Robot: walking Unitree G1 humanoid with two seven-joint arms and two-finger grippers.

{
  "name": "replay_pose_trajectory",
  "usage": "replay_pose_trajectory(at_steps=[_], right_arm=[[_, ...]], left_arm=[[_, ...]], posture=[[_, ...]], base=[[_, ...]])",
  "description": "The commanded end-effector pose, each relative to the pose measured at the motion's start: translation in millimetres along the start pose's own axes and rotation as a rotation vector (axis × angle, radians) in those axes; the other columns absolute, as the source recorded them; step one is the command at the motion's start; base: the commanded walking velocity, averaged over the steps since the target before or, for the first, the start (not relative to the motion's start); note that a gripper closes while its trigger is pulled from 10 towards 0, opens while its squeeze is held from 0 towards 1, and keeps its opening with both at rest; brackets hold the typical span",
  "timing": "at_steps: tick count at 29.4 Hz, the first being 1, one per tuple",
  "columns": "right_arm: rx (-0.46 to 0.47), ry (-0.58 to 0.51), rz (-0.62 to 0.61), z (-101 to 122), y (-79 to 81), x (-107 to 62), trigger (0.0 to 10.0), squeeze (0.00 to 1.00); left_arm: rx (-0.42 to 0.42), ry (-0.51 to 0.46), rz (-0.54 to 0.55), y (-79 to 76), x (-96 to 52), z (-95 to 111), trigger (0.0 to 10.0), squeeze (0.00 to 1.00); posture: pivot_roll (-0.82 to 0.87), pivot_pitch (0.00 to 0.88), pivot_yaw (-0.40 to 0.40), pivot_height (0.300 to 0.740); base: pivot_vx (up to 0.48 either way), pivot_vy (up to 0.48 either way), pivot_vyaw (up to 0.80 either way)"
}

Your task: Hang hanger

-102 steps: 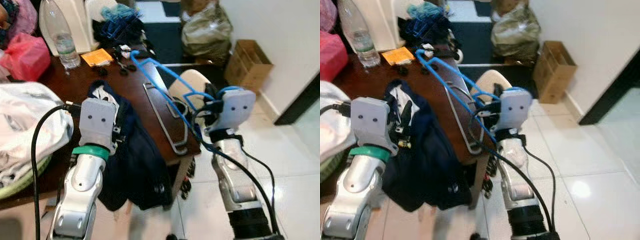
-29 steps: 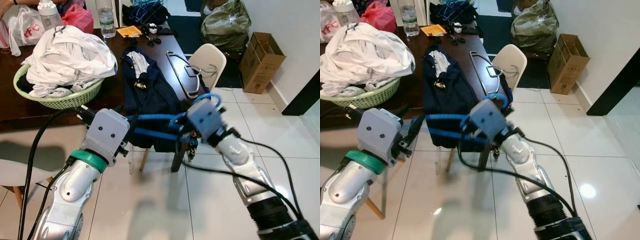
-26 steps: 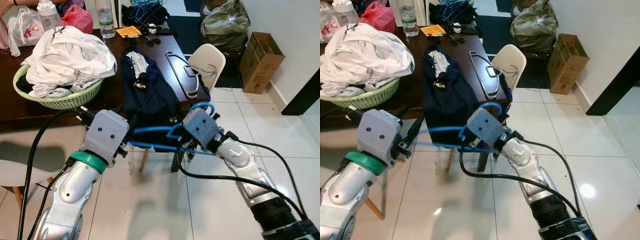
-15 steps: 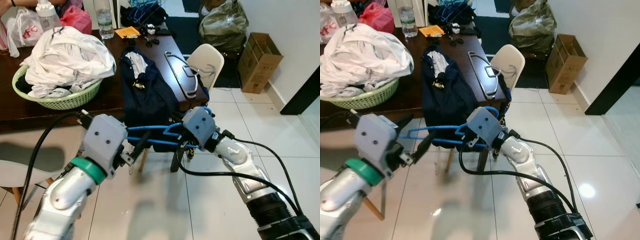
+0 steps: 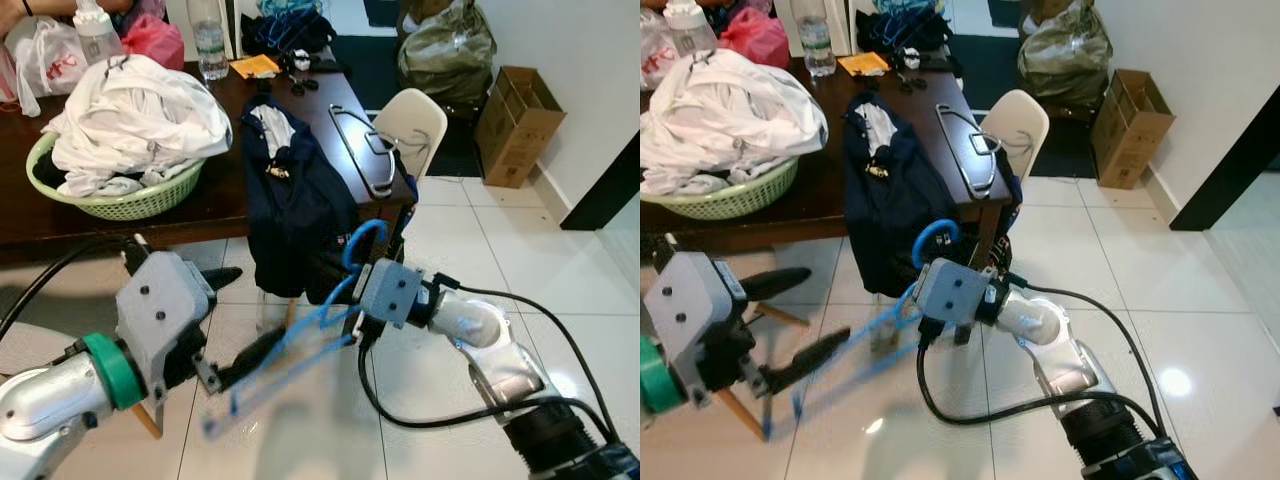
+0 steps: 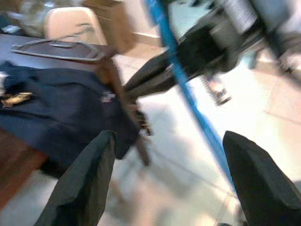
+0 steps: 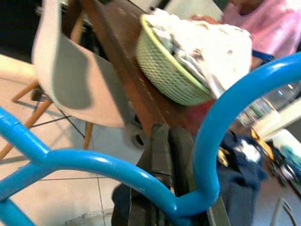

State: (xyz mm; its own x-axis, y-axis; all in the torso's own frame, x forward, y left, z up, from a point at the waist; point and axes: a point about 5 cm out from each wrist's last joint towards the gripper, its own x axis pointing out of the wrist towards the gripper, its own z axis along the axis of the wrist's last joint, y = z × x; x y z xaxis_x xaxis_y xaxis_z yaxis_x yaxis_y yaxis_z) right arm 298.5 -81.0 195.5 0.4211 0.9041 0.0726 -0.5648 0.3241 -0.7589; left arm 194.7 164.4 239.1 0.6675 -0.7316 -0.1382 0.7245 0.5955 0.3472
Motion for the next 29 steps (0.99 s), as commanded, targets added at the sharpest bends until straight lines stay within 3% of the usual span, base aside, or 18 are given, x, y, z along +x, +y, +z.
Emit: replay_pose_trajectory(at_steps=[1,2,4,10,11,13,15,16,17,18,24,25,27,28,29], right_arm=[[-0.018,-0.014,0.032,1,4.9,2.8,10.0,0.00],[-0.023,-0.025,0.036,3,5.4,4.3,10.0,0.00],[-0.040,-0.065,0.034,11,4.7,10.6,10.0,0.00],[-0.061,-0.112,0.050,23,6.2,14.9,10.0,0.00],[-0.061,-0.112,0.050,23,6.2,14.9,10.0,0.00],[-0.069,-0.131,0.058,28,7.5,15.4,10.0,0.00],[-0.069,-0.131,0.058,28,7.5,15.4,10.0,0.00],[-0.073,-0.142,0.062,30,8.2,15.5,10.0,0.00],[-0.073,-0.142,0.062,30,8.2,15.5,10.0,0.00],[-0.079,-0.152,0.066,32,8.8,15.8,10.0,0.00],[-0.088,-0.169,0.070,36,9.0,17.3,10.0,0.00],[-0.094,-0.177,0.064,38,7.8,19.6,10.0,0.00],[-0.094,-0.177,0.064,38,7.8,19.6,10.0,0.00],[-0.096,-0.184,0.053,41,6.4,21.5,10.0,0.00],[-0.096,-0.184,0.053,41,6.4,21.5,10.0,0.00]], left_arm=[[-0.017,0.000,-0.056,-6.2,-1.0,1,10.0,0.00],[-0.033,0.003,-0.076,-7.2,-1.6,1,10.0,0.00],[-0.172,-0.050,-0.107,-9.6,1.8,-2,10.0,0.00],[-0.310,-0.108,-0.122,-8.9,7.4,-3,10.0,0.00],[-0.310,-0.108,-0.122,-8.9,7.4,-3,10.0,0.00],[-0.315,-0.099,-0.120,-4.4,7.5,-5,8.9,0.00],[-0.315,-0.099,-0.120,-4.4,7.5,-5,8.9,0.00],[-0.293,-0.071,-0.126,-3.1,6.0,-8,8.3,0.00],[-0.293,-0.071,-0.126,-3.1,6.0,-8,8.3,0.00],[-0.270,-0.040,-0.128,-1.9,4.5,-11,9.2,0.00],[-0.264,-0.007,-0.134,-0.2,3.1,-14,9.5,0.00],[-0.280,0.005,-0.125,0.6,4.7,-17,8.9,0.00],[-0.280,0.005,-0.125,0.6,4.7,-17,8.9,0.00],[-0.297,0.013,-0.115,0.5,6.3,-20,5.6,0.00],[-0.297,0.013,-0.115,0.5,6.3,-20,5.6,0.00]], posture=[[0.04,0.093,0.053,0.740],[0.04,0.093,0.053,0.740],[0.04,0.095,0.054,0.740],[0.03,0.094,0.056,0.740],[0.03,0.094,0.056,0.740],[0.02,0.094,0.057,0.740],[0.02,0.094,0.057,0.740],[0.02,0.092,0.059,0.740],[0.02,0.092,0.059,0.740],[0.02,0.092,0.061,0.740],[0.02,0.091,0.062,0.740],[0.02,0.092,0.062,0.740],[0.02,0.092,0.062,0.740],[0.02,0.095,0.063,0.740],[0.02,0.095,0.063,0.740]], base=[[0.000,0.000,0.00],[0.000,0.000,0.00],[0.000,0.000,0.00],[0.000,0.000,0.00],[0.000,0.000,0.00],[0.000,0.000,0.00],[0.000,0.000,0.00],[0.000,0.000,0.00],[0.000,0.000,0.00],[0.000,0.000,0.00],[0.000,0.000,0.00],[0.000,0.000,0.00],[0.000,0.000,0.00],[0.000,0.000,0.00],[0.000,0.000,0.00]])
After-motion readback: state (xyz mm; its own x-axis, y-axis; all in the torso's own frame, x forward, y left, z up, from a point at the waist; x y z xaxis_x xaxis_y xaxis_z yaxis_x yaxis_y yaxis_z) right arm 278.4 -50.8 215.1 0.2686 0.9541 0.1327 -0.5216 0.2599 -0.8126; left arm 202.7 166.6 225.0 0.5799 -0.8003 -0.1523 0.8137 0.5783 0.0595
